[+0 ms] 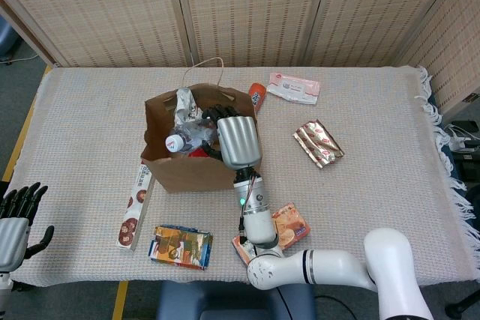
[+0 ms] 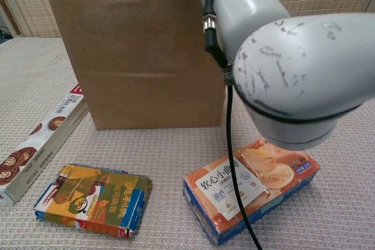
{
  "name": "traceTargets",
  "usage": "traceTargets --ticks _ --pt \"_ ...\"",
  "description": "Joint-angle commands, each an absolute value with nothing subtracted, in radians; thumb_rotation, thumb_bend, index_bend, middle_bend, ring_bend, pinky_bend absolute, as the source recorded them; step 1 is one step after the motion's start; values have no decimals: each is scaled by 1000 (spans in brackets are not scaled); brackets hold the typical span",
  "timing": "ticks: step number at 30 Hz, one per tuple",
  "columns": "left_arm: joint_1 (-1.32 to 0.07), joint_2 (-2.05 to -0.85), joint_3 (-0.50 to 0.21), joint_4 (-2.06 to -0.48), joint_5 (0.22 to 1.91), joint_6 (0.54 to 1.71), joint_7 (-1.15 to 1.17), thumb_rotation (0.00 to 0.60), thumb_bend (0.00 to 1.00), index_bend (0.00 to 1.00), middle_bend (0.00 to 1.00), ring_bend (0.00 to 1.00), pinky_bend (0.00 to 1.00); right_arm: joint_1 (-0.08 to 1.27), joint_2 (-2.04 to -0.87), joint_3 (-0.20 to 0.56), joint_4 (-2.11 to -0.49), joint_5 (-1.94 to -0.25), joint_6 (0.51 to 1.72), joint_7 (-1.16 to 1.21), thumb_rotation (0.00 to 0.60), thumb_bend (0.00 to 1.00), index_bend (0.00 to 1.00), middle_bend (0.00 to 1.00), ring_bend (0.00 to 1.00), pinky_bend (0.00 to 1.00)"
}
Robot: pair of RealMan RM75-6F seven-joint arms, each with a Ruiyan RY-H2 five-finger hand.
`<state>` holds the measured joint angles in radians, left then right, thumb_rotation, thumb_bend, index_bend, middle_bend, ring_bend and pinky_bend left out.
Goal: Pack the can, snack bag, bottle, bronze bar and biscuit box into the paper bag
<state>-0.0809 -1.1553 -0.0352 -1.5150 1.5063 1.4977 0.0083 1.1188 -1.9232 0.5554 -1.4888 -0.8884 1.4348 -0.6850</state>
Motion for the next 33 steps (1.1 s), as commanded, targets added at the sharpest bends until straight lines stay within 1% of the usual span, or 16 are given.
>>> traceTargets --ticks 1,2,4,6,7,14,18,22,26,29,33 --pt "-81 -1156 -35 -1515 1506 1499 10 600 395 46 0 0 0 1097 -1879 588 -1611 -730 1407 -822 600 314 404 497 399 522" --pt "-80 -1156 -35 -1516 1506 1499 11 600 395 46 0 0 0 1095 -1869 594 -1632 -709 1406 -837 600 314 342 454 353 488" --pt "-80 -1156 -35 -1516 1506 1499 13 600 394 46 0 0 0 1091 -1845 606 -1678 -668 1403 -864 600 300 131 311 208 373" --pt "-81 -1156 -35 -1516 1506 1498 14 600 395 46 0 0 0 1087 -1826 614 -1710 -651 1405 -872 600 268 19 226 133 309" --pt "-80 -1156 -35 -1516 1506 1498 15 600 395 46 0 0 0 1082 -1814 617 -1731 -649 1405 -866 600 247 0 198 113 295" --pt "-80 -1156 -36 -1517 1505 1499 15 600 395 46 0 0 0 1039 -1734 622 -1825 -733 1434 -792 600 196 0 171 76 258" --pt "-80 -1156 -36 -1518 1504 1499 17 600 395 46 0 0 0 980 -1637 607 -1897 -750 1458 -799 600 196 0 170 75 254" --pt "-80 -1156 -36 -1519 1504 1499 19 600 395 46 0 0 0 895 -1528 559 -1950 -765 1487 -805 600 197 0 170 75 239" --pt "-79 -1157 -35 -1520 1505 1500 21 600 394 46 0 0 0 794 -1441 489 -1951 -756 1516 -787 600 196 0 170 75 221" --pt "-80 -1157 -35 -1520 1506 1500 22 600 394 46 0 0 0 730 -1408 453 -1911 -718 1503 -729 600 196 0 170 75 214" --pt "-81 -1159 -36 -1520 1507 1500 31 600 395 46 0 0 0 690 -1417 403 -1819 -649 1469 -707 600 196 0 160 66 178"
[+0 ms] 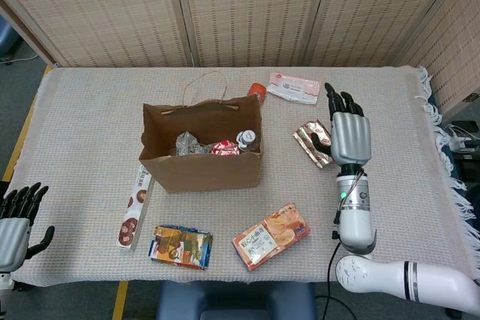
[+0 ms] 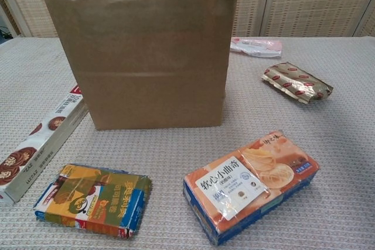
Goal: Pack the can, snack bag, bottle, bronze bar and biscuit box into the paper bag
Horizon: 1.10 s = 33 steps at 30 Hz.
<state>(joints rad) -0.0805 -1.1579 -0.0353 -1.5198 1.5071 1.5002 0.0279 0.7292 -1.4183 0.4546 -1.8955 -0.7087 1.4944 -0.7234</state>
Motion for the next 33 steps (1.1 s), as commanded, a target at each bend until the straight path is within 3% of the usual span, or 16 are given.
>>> traceTargets --ticks 1,8,15,25,29,33 --pt "-81 -1159 -36 -1520 1507 1500 33 600 396 46 0 0 0 688 -1426 391 -1798 -630 1462 -717 600 196 0 151 56 165" --pt "-81 -1161 -37 -1521 1505 1500 39 600 394 46 0 0 0 724 -1557 386 -1612 -515 1429 -756 600 172 0 36 0 73" --pt "-82 -1160 -36 -1517 1507 1499 31 600 395 46 0 0 0 765 -1700 399 -1427 -488 1401 -751 600 172 0 25 0 72" --pt "-83 -1157 -34 -1513 1510 1497 20 600 395 46 0 0 0 825 -1876 445 -1123 -429 1266 -731 600 173 0 26 0 73" --pt "-83 -1157 -34 -1514 1510 1497 20 600 395 46 0 0 0 836 -1898 454 -1078 -425 1246 -729 600 172 0 26 0 72" --pt "-84 -1158 -35 -1513 1509 1497 22 600 396 46 0 0 0 885 -1974 476 -907 -413 1151 -737 600 171 0 26 0 74"
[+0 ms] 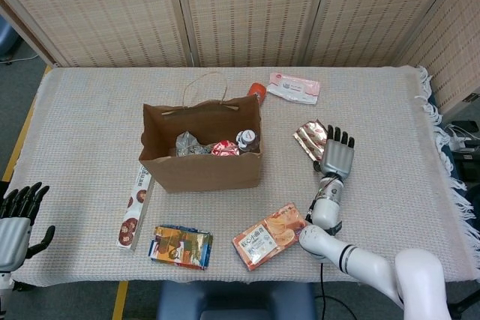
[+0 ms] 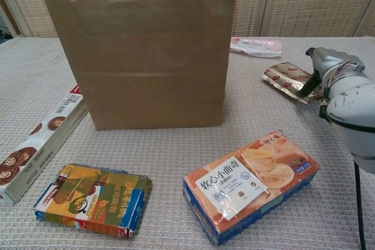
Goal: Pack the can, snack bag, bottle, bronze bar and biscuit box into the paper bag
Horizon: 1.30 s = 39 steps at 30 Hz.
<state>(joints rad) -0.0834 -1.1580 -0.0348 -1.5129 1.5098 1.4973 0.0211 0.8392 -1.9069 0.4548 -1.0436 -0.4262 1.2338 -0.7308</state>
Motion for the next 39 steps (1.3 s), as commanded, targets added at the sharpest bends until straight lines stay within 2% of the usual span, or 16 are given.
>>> traceTargets --ticks 1,7,10,12,14,16,19,21,24,27,34,39 --pt "-84 -1158 -36 -1513 1508 1496 21 600 396 46 0 0 0 896 -1991 481 -869 -413 1135 -737 600 172 0 26 0 77" --pt "-85 -1157 -36 -1514 1506 1494 17 600 395 46 0 0 0 950 -2072 525 -675 -406 1045 -740 600 172 0 27 0 101" --pt "-85 -1158 -36 -1513 1507 1495 14 600 395 46 0 0 0 969 -2101 539 -597 -414 1004 -734 600 174 40 73 33 162" --pt "-85 -1157 -37 -1513 1506 1494 14 600 395 46 0 0 0 978 -2121 540 -551 -436 985 -717 600 240 171 179 149 299" --pt "-86 -1157 -37 -1513 1505 1492 14 600 395 46 0 0 0 981 -2137 538 -523 -458 974 -698 600 377 390 360 351 486" --pt "-86 -1157 -37 -1513 1505 1492 12 600 395 46 0 0 0 982 -2148 536 -504 -481 968 -688 600 439 533 470 471 592" --pt "-85 -1157 -36 -1513 1506 1494 11 600 395 46 0 0 0 979 -2144 536 -513 -530 987 -637 600 478 636 547 557 665" --pt "-85 -1157 -36 -1513 1507 1495 10 600 394 46 0 0 0 969 -2130 534 -539 -566 1010 -596 600 485 660 565 574 674" --pt "-85 -1157 -36 -1512 1508 1495 11 600 395 46 0 0 0 943 -2084 534 -631 -634 1075 -517 600 485 658 566 575 674" --pt "-84 -1158 -35 -1512 1508 1496 13 600 394 46 0 0 0 904 -2004 542 -799 -702 1168 -454 600 485 650 566 575 674" --pt "-82 -1159 -34 -1513 1510 1500 17 600 394 46 0 0 0 792 -1733 597 -1369 -853 1397 -443 600 485 649 566 575 674" --pt "-81 -1162 -35 -1514 1509 1503 27 600 394 46 0 0 0 745 -1579 635 -1684 -931 1482 -494 600 485 649 566 575 674"
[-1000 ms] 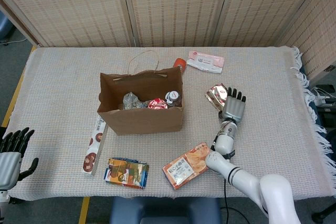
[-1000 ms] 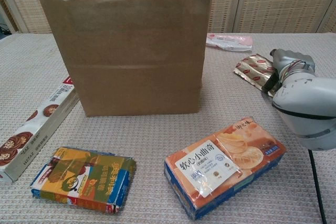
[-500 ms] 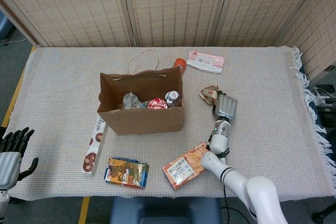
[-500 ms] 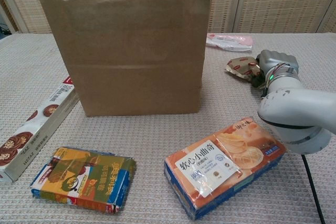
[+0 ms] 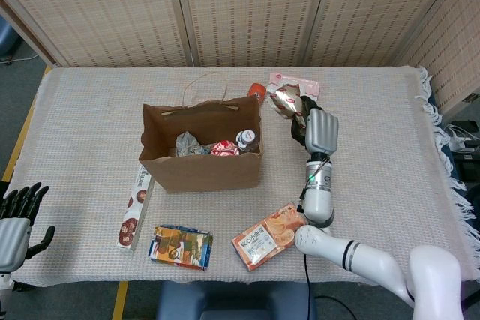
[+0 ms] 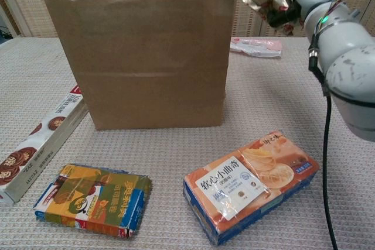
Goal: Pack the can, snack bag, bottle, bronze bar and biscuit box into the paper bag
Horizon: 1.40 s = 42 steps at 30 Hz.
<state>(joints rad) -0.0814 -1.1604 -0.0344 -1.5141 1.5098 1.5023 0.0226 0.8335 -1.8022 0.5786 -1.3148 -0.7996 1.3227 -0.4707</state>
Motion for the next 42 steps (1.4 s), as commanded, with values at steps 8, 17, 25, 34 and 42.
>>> traceTargets --ticks 8,17,25,34,42 --pt "-79 -1166 -38 -1518 1504 1507 43 600 394 46 0 0 0 776 -1515 653 -1894 -945 1509 -588 600 485 645 566 575 674" --pt "-79 -1165 -39 -1518 1503 1506 39 600 394 46 0 0 0 925 -1630 606 -1826 -887 1491 -745 600 485 634 566 569 674" --pt "-81 -1161 -38 -1517 1504 1501 25 600 394 46 0 0 0 1055 -1768 603 -1683 -847 1471 -791 600 485 630 566 566 674" --pt "-83 -1155 -35 -1514 1508 1496 6 600 394 46 0 0 0 1115 -1827 587 -1650 -709 1434 -905 600 387 409 495 385 501" --pt "-83 -1156 -35 -1514 1508 1496 10 600 392 46 0 0 0 1110 -1775 605 -1723 -601 1422 -951 600 90 0 136 39 207"
